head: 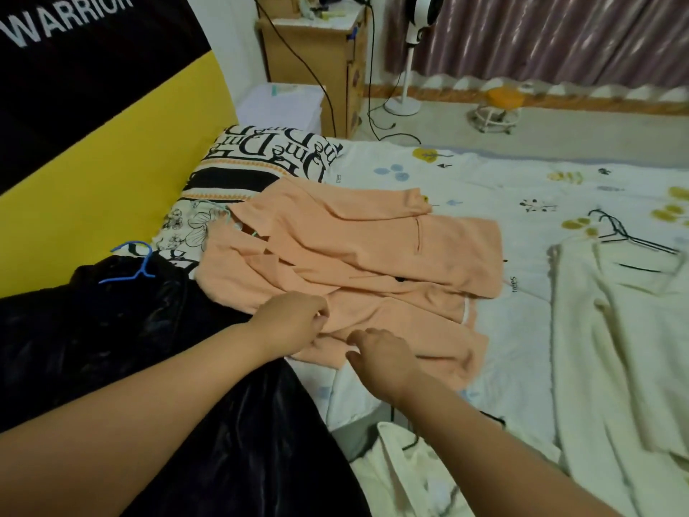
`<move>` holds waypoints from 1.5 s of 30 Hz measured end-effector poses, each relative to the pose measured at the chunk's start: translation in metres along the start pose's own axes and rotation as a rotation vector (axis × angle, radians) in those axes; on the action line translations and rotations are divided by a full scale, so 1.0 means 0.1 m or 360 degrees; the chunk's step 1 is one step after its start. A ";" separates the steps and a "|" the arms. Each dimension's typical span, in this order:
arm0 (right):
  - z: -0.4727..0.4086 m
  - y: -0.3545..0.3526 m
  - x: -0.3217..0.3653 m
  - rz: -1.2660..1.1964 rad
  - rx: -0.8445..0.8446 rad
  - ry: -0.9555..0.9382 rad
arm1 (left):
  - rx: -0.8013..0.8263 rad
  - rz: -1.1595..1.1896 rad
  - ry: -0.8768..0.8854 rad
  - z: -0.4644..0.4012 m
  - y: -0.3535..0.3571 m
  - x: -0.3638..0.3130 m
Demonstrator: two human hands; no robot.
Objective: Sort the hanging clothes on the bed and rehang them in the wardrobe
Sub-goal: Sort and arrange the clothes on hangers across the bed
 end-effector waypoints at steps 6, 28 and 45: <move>0.83 -0.12 -0.37 -0.0169 -0.0173 0.0131 | 0.0059 0.0149 0.0150 0.51 0.31 -0.75; 1.91 1.31 -1.90 0.0207 -0.0107 0.0668 | 0.0273 -0.0095 -0.0579 0.93 2.48 -1.03; 2.97 0.10 -1.42 -0.0307 -0.0525 0.0346 | -0.0074 0.0378 -0.0364 1.68 1.23 -1.57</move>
Point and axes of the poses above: each hand's wrist, its own z-axis away from the middle knuckle, its own y-axis out of the palm, x = y × z, the point moved 7 cm from there along -z, towards the middle knuckle, and after that the axes turned 3 degrees about -z, right-handed, at the moved point
